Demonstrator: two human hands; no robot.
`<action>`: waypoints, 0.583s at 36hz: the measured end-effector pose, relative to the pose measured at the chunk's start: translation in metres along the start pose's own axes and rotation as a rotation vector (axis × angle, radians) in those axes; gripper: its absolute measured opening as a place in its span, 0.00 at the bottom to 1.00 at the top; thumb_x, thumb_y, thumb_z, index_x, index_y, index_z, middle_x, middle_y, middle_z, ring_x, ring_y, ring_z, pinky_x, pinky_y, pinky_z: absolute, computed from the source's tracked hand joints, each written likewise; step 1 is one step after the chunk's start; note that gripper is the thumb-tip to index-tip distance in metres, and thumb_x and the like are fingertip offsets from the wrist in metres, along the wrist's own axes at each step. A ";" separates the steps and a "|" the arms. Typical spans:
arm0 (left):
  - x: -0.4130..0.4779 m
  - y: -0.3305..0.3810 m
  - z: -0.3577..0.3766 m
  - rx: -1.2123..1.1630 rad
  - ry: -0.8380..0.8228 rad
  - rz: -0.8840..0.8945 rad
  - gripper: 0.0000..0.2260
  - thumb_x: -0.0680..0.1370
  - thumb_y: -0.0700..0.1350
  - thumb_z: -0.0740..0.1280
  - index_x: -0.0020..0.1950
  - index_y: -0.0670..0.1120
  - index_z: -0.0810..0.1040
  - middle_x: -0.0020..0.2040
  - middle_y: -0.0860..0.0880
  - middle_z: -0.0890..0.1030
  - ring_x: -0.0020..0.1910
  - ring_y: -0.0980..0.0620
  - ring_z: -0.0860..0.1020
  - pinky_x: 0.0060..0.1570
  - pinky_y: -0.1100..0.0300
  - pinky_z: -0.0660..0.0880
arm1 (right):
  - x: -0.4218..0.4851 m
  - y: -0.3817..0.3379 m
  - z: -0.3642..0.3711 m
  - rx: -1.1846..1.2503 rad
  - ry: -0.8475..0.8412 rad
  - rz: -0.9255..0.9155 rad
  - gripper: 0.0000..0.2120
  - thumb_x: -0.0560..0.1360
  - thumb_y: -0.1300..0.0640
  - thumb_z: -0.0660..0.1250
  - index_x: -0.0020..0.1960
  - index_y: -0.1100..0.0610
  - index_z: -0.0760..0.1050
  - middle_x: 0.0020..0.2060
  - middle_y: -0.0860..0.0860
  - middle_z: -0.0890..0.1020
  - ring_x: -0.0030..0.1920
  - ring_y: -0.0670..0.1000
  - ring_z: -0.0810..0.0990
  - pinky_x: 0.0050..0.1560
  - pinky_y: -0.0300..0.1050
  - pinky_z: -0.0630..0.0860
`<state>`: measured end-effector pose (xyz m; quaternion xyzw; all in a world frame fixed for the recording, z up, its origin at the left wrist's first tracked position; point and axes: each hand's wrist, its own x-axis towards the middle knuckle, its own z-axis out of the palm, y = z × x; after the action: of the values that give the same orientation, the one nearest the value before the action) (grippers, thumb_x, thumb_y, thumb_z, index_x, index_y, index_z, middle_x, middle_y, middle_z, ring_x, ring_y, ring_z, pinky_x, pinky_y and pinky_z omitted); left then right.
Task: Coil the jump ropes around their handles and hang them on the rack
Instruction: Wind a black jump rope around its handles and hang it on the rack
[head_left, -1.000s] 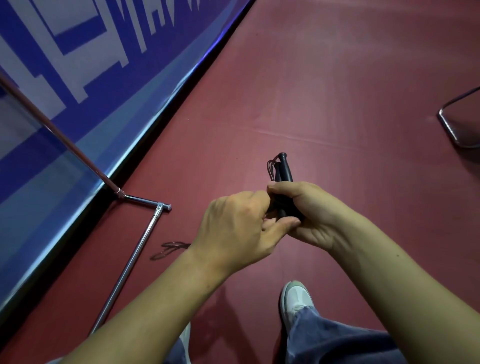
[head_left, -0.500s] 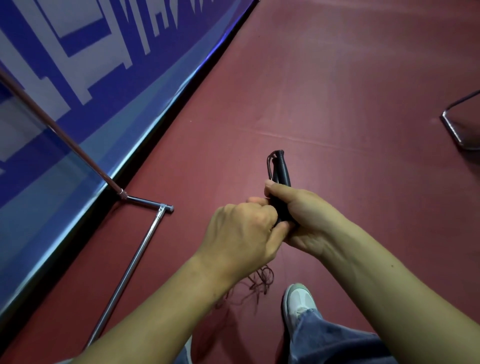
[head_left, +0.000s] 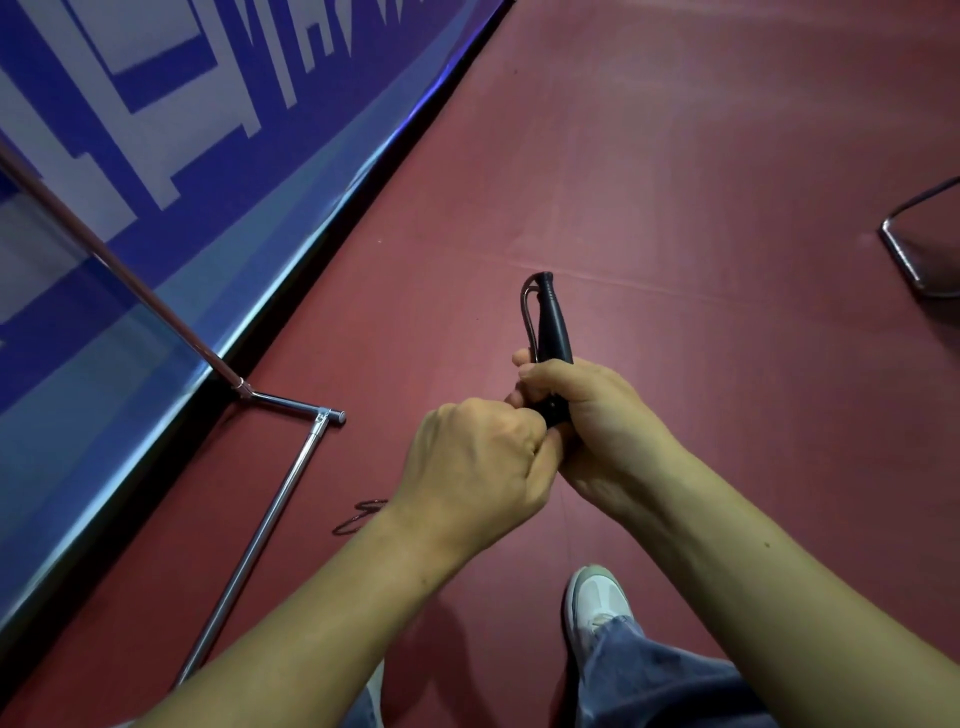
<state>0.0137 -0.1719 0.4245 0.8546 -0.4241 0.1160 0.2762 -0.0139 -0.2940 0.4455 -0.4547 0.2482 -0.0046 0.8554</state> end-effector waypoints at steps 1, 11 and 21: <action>0.000 0.001 0.000 0.002 -0.001 0.000 0.17 0.77 0.51 0.63 0.32 0.51 0.60 0.24 0.49 0.71 0.22 0.42 0.71 0.25 0.59 0.61 | 0.001 0.001 0.000 -0.008 -0.003 -0.005 0.03 0.80 0.67 0.64 0.49 0.61 0.76 0.31 0.52 0.74 0.34 0.49 0.76 0.44 0.45 0.74; 0.003 -0.003 -0.008 -0.047 -0.192 -0.136 0.23 0.78 0.60 0.63 0.30 0.51 0.59 0.27 0.51 0.67 0.29 0.42 0.66 0.31 0.55 0.61 | 0.008 -0.006 -0.019 -0.635 0.115 -0.084 0.06 0.84 0.60 0.63 0.49 0.60 0.72 0.35 0.55 0.72 0.31 0.54 0.74 0.26 0.45 0.75; 0.007 -0.015 -0.028 0.048 -0.483 -0.181 0.14 0.77 0.55 0.65 0.38 0.46 0.74 0.34 0.49 0.76 0.37 0.40 0.75 0.36 0.53 0.75 | 0.026 -0.002 -0.038 -1.327 0.116 -0.143 0.07 0.82 0.59 0.63 0.45 0.58 0.74 0.32 0.55 0.78 0.24 0.52 0.78 0.23 0.39 0.69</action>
<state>0.0307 -0.1531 0.4443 0.8984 -0.3965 -0.1066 0.1559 -0.0067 -0.3302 0.4185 -0.8988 0.2130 0.0679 0.3772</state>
